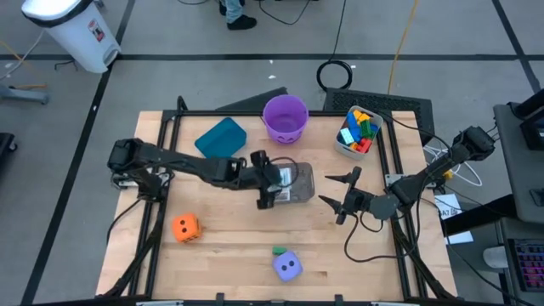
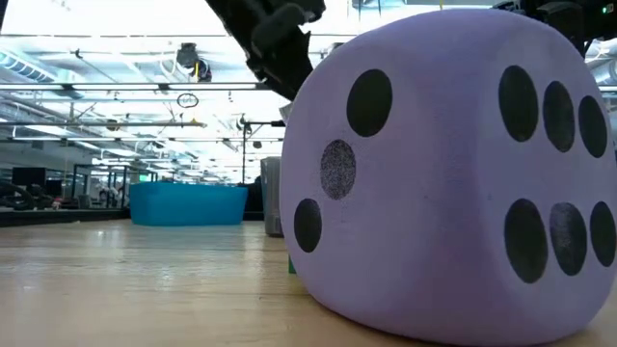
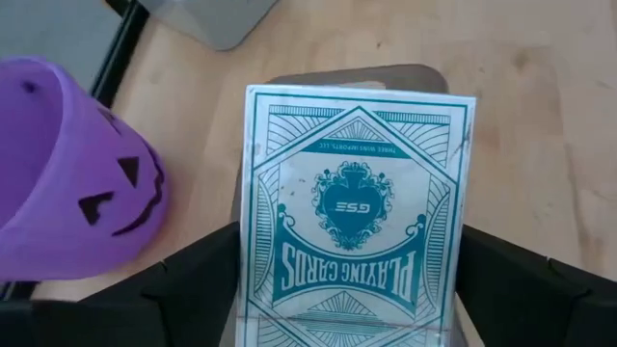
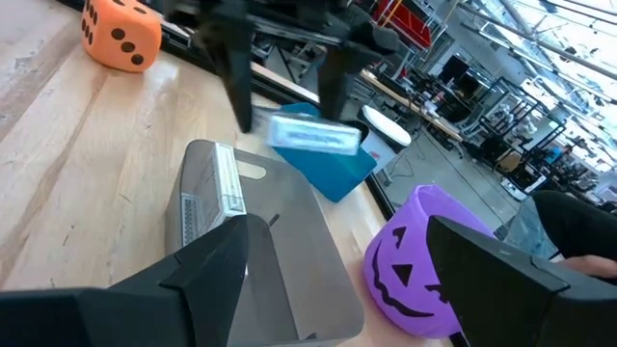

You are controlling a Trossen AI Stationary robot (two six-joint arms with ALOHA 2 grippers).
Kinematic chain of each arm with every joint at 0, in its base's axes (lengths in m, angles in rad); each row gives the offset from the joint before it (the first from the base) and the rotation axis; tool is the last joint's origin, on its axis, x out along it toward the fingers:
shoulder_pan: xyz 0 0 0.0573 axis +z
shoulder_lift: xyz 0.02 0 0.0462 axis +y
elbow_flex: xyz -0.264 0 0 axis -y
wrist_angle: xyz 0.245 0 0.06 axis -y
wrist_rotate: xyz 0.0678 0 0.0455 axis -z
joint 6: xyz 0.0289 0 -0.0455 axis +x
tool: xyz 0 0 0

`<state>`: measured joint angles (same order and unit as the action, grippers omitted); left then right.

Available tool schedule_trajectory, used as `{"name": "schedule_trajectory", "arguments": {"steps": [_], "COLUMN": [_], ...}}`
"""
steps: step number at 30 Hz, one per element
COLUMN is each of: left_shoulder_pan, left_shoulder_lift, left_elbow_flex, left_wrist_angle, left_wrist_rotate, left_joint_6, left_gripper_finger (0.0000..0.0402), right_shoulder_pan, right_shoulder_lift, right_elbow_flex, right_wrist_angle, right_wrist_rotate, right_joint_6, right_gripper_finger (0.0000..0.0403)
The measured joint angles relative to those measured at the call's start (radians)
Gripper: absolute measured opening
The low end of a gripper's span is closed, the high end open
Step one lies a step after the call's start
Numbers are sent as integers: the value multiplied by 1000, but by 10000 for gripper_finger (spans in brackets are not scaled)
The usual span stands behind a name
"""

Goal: Pick & Place Toys
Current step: Put the blue deck of cards into the transparent black bin, then adjust the purple dice

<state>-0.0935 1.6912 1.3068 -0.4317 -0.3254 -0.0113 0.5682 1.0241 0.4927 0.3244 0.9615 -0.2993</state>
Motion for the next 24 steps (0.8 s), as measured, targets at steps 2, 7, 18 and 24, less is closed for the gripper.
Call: {"name": "schedule_trajectory", "arguments": {"steps": [2,7,18,24], "left_shoulder_pan": [26,69,68,-43], "left_shoulder_lift": [0,-2,-66,-140], "left_elbow_flex": [-14,-48,-27,-102], "left_wrist_angle": [37,125,115,218], "left_wrist_rotate": [11,12,108,165], "left_joint_6": [-6,-39,-251,-224], "left_gripper_finger": [357,362,364,365], "right_shoulder_pan": [0,0,0,0], "right_shoulder_lift": [0,0,0,0], "right_elbow_flex": [0,0,0,0], "right_wrist_angle": [0,0,0,1], "right_wrist_rotate": [0,0,0,-181], "right_joint_6": [0,0,0,41], "right_gripper_finger": [290,290,290,290]}}
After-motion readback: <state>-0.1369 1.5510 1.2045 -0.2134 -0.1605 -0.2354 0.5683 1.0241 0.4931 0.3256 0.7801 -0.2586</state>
